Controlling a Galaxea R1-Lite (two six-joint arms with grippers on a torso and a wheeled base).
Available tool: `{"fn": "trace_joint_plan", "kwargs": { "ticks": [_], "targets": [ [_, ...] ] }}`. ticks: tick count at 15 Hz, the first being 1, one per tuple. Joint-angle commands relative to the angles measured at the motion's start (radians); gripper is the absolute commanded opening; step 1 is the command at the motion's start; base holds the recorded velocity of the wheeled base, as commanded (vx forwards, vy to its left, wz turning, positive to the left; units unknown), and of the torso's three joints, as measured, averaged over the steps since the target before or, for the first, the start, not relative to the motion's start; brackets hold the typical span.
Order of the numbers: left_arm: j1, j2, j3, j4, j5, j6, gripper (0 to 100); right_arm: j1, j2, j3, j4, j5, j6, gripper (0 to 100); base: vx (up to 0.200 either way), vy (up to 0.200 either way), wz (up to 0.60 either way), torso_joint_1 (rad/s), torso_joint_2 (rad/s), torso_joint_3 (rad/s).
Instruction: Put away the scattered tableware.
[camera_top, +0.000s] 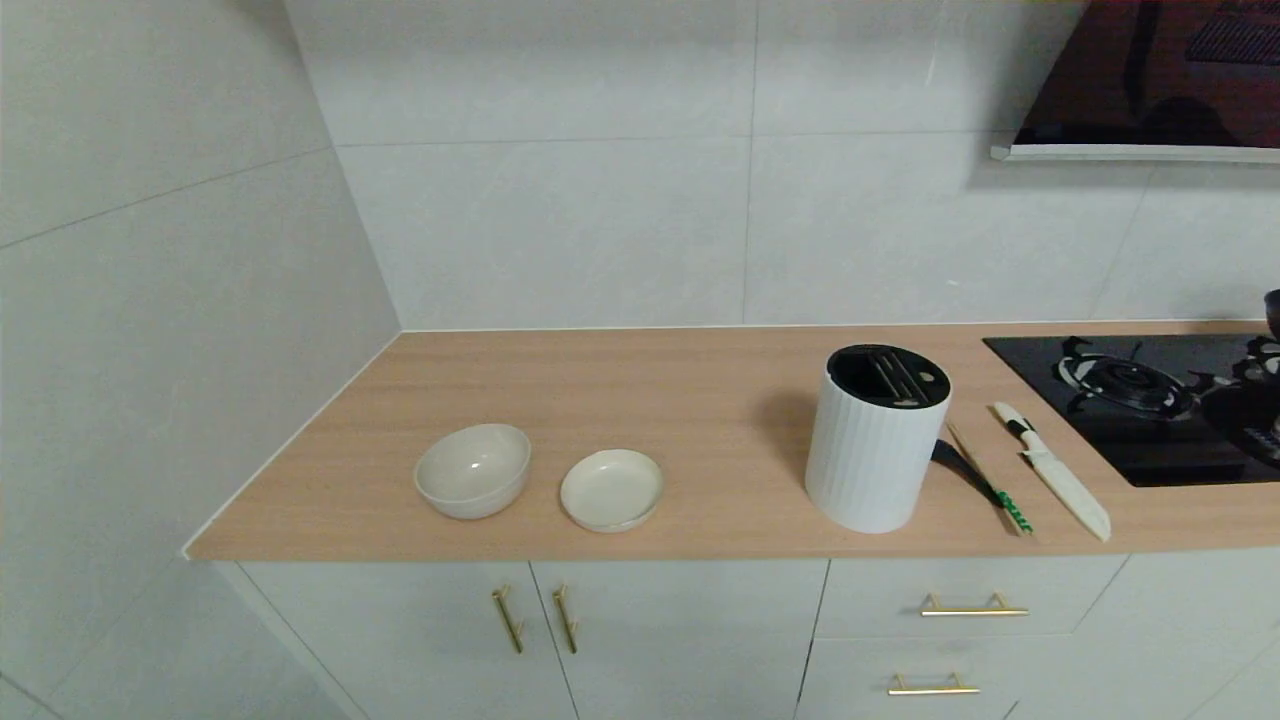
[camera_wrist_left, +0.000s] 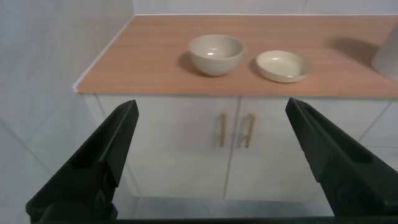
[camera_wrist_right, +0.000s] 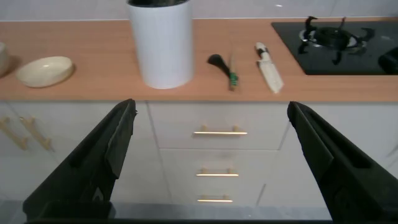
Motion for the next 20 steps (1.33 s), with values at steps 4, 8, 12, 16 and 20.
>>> {"fn": "trace_joint_plan", "kwargs": {
  "ticks": [4,8,12,16,20],
  "targets": [
    [0.001,0.000,0.000,0.000,0.001,0.000,100,0.001,0.001,-0.001,0.000,0.000,0.001,100,0.000,0.200,0.00,0.001,0.00,0.005],
    [0.001,0.000,0.000,0.000,0.001,0.000,100,0.000,0.001,0.000,0.000,0.000,0.001,100,0.000,0.200,0.00,0.002,0.00,0.001],
    [0.001,0.000,0.000,0.000,0.001,0.001,100,0.001,0.001,0.000,0.000,0.000,0.001,100,0.000,0.200,0.00,-0.005,0.01,0.001],
    [0.001,0.000,0.000,0.000,-0.001,0.001,100,0.001,0.001,-0.001,0.000,0.000,0.001,100,0.000,0.100,0.00,0.001,0.00,0.006],
    [0.001,0.000,0.000,0.000,0.001,0.001,100,0.000,0.001,0.000,0.000,0.000,0.001,100,0.000,0.000,0.00,0.000,0.00,0.000]
  ]
}}
